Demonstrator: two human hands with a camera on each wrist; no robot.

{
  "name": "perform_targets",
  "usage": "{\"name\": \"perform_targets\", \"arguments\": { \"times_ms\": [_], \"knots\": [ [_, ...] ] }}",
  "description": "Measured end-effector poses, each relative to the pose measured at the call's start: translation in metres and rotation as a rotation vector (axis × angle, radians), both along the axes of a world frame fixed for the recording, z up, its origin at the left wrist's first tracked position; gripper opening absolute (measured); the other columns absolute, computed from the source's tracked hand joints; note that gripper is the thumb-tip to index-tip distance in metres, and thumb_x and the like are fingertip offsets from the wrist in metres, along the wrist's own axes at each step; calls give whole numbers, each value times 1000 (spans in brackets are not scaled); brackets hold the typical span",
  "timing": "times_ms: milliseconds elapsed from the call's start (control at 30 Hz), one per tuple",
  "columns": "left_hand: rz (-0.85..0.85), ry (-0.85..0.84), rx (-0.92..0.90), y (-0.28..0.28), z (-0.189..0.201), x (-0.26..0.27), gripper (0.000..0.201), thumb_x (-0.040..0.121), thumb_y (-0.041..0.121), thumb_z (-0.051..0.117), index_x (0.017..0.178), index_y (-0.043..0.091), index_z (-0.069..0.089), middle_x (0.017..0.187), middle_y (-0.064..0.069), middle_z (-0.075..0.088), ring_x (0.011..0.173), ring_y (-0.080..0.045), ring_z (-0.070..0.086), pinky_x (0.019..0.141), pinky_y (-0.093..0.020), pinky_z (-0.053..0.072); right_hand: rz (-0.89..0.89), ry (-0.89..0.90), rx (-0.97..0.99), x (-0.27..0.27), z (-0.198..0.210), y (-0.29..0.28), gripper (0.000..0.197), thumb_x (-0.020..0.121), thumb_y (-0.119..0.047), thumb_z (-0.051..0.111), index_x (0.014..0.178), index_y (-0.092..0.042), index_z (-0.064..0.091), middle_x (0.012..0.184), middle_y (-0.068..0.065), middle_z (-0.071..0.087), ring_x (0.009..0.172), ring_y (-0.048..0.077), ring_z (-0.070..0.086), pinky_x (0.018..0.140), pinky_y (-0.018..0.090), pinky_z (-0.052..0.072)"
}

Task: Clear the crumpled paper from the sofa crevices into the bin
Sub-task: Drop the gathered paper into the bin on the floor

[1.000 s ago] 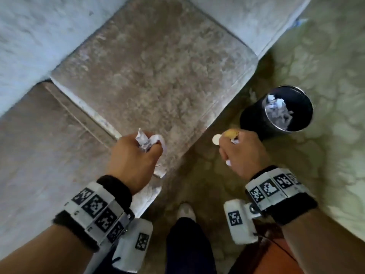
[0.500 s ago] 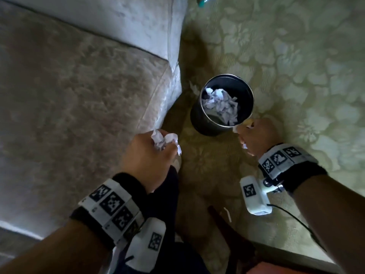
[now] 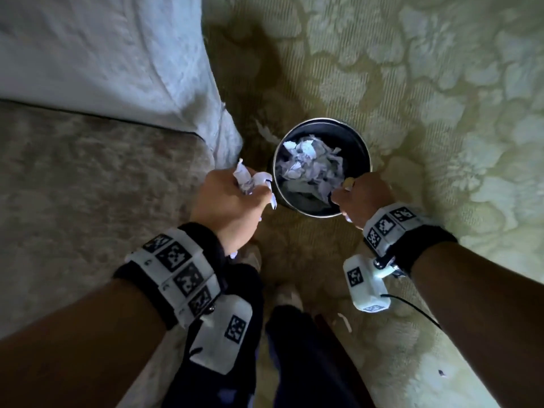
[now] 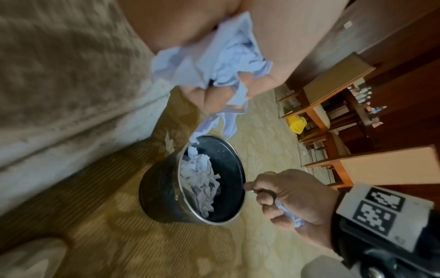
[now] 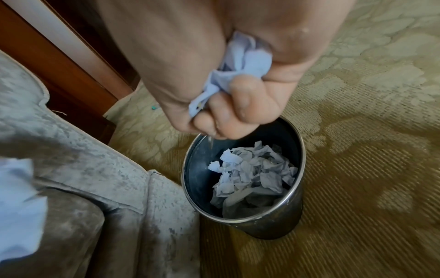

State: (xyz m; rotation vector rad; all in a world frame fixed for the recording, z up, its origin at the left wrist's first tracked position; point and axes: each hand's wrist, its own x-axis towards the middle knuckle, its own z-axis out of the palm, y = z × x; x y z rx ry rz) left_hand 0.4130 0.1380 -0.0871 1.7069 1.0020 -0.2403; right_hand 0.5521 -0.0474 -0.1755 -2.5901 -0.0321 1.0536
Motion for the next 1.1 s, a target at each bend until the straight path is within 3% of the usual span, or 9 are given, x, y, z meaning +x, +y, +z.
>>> {"name": "perform_targets", "arguments": {
  "times_ms": [167, 300, 467, 533, 633, 733, 800, 900, 1100],
  "knots": [
    [7, 13, -28, -30, -16, 35, 21, 83, 29, 65, 64, 35, 72, 55, -2, 67, 49, -21, 59, 59, -44, 55, 41, 59, 50, 8, -9, -14, 41, 66, -43, 60, 57, -15, 33, 74, 15, 50, 67, 26, 50, 53, 23, 31],
    [2, 59, -10, -37, -22, 56, 15, 83, 33, 63, 72, 32, 74, 57, 1, 69, 52, -17, 63, 62, -45, 61, 72, 79, 39, 21, -15, -13, 38, 69, -40, 64, 65, -6, 47, 63, 7, 50, 55, 19, 49, 46, 19, 29],
    [37, 105, -36, -50, -30, 77, 23, 82, 27, 63, 63, 35, 74, 52, -4, 65, 43, -16, 54, 52, -34, 51, 49, 100, 129, 33, -18, -18, 37, 74, -36, 71, 86, -1, 63, 80, 8, 66, 72, 23, 65, 45, 17, 34],
    [71, 120, -46, -54, -33, 85, 14, 70, 36, 61, 67, 39, 74, 55, -3, 66, 46, -21, 54, 55, -38, 51, 40, 120, 155, 39, -14, -20, 31, 74, -33, 72, 68, -7, 57, 65, 4, 59, 60, 19, 58, 43, 17, 31],
    [94, 157, -20, -57, -41, 98, 26, 68, 46, 55, 73, 26, 71, 58, 1, 65, 55, -29, 61, 59, -48, 58, 35, 113, 194, 46, 0, -22, 46, 79, -28, 68, 51, -9, 38, 47, 2, 40, 44, 15, 39, 43, 21, 29],
    [107, 181, -23, -60, -45, 113, 22, 77, 43, 60, 86, 24, 66, 70, 5, 66, 68, -23, 68, 64, -39, 60, -15, 95, 255, 55, 5, -24, 42, 83, -26, 62, 52, -2, 45, 50, 14, 44, 47, 25, 44, 48, 31, 34],
    [90, 176, 23, -62, -48, 123, 21, 85, 38, 67, 102, 26, 65, 83, 13, 65, 81, -12, 65, 71, -25, 49, -83, 96, 309, 60, 5, -23, 38, 78, -30, 58, 55, 0, 55, 52, 18, 51, 48, 28, 49, 49, 34, 38],
    [11, 196, 49, -65, -52, 135, 38, 90, 38, 68, 126, 29, 58, 115, 11, 61, 101, -8, 56, 83, -21, 39, -148, 94, 378, 68, 7, -20, 38, 75, -33, 56, 60, 1, 59, 55, 21, 56, 52, 36, 53, 51, 41, 44],
    [-46, 216, 4, -66, -57, 138, 59, 87, 43, 70, 141, 39, 47, 149, 2, 41, 125, -14, 51, 108, -32, 42, -193, 82, 490, 80, 15, -11, 40, 88, -30, 58, 50, -19, 51, 49, 0, 55, 44, 17, 48, 54, 26, 36]
  ]
}}
